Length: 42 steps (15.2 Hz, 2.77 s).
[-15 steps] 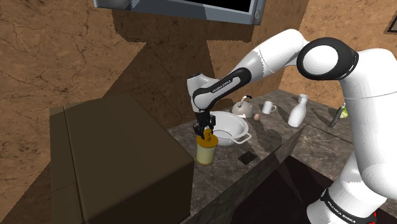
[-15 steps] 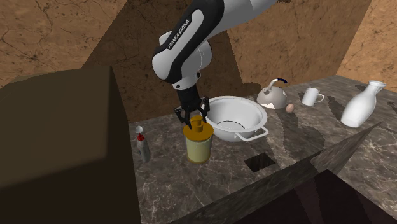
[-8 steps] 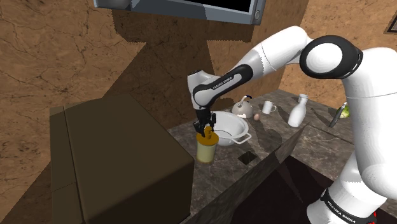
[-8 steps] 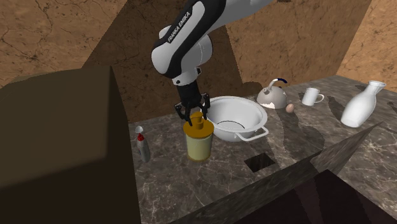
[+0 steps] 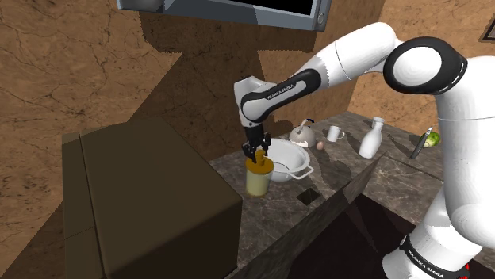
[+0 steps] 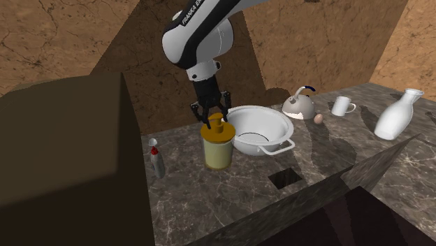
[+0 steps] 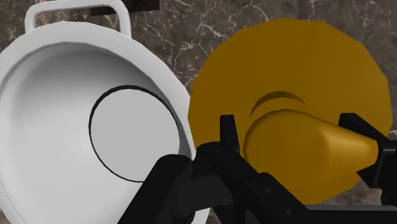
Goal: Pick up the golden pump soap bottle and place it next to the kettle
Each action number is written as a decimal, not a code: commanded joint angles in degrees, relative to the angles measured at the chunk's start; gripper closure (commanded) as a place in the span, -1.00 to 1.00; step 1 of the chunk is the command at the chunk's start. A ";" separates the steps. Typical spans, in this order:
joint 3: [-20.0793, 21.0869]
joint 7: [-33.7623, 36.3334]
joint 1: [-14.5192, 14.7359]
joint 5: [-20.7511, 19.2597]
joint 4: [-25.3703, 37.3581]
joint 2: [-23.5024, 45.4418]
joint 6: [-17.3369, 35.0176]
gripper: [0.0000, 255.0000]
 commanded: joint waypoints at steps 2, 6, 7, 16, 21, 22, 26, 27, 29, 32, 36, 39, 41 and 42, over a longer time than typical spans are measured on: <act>0.15 -0.23 0.03 0.27 0.53 -1.32 -1.81 1.00; 0.28 -0.67 0.00 0.59 1.56 -2.76 -4.23 1.00; 0.31 -0.78 0.00 0.66 1.85 -3.09 -4.85 1.00; 0.51 -1.73 0.01 1.23 5.12 -5.67 -10.60 1.00; 0.59 -2.23 0.06 1.47 7.45 -6.73 -13.95 1.00; 0.60 -2.33 0.07 1.51 7.96 -6.91 -14.63 1.00; 0.65 -2.73 0.13 1.65 10.18 -7.51 -17.41 1.00; 0.66 -2.83 0.15 1.68 10.77 -7.63 -18.12 1.00; 0.68 -3.02 0.20 1.73 12.02 -7.83 -19.55 1.00; 0.70 -3.31 0.27 1.78 14.03 -8.03 -21.74 1.00; 0.72 -3.70 0.40 1.80 17.00 -8.10 -24.76 1.00; 0.73 -3.99 0.52 1.78 19.47 -7.99 -27.09 1.00; 0.74 -4.18 0.61 1.75 21.23 -7.84 -28.69 1.00; 0.74 -4.22 0.62 1.74 21.58 -7.80 -29.00 1.00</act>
